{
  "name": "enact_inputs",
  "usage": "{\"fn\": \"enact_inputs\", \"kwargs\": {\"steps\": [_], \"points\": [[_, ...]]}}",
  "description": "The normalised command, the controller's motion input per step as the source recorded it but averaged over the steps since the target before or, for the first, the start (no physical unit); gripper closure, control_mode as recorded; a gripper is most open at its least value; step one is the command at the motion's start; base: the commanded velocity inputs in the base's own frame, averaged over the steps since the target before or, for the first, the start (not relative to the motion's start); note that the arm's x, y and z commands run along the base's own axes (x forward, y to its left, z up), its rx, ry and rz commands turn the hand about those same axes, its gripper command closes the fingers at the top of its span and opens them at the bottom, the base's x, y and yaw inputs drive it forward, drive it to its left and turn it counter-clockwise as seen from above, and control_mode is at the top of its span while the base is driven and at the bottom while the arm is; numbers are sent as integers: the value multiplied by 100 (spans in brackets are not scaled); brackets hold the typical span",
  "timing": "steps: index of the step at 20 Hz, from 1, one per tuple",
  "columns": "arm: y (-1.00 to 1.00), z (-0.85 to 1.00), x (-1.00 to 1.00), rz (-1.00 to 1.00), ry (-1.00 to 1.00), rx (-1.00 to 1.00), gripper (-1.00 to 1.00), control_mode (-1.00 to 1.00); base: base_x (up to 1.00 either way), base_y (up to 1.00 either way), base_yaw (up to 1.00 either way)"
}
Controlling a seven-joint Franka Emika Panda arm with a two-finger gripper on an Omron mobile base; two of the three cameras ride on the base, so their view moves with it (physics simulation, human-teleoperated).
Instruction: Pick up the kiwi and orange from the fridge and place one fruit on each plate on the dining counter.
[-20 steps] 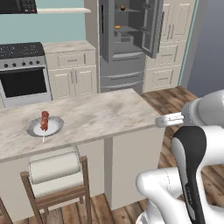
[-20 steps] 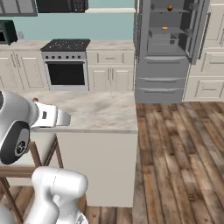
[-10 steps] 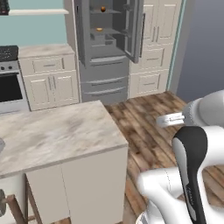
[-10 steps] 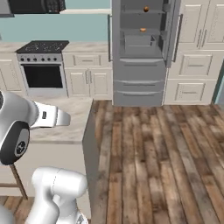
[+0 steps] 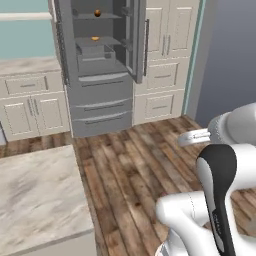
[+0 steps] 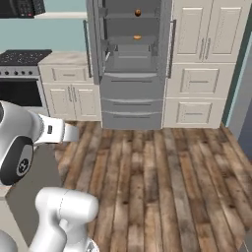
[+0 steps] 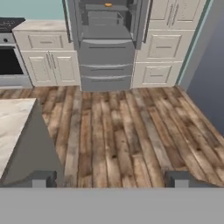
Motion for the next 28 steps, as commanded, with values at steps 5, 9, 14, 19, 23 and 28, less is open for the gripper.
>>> {"fn": "enact_inputs", "kwargs": {"steps": [5,9,14,19,23,28], "points": [[0,0,0,0,0,0,-100,100,100,-65,13],[0,0,0,0,0,0,-100,100,100,-14,16],[0,0,0,0,0,0,-100,100,100,0,18],[0,0,0,0,0,0,-100,100,100,-1,17],[0,0,0,0,0,0,-100,100,100,-5,16],[0,0,0,0,0,0,-100,100,100,-13,12]]}}
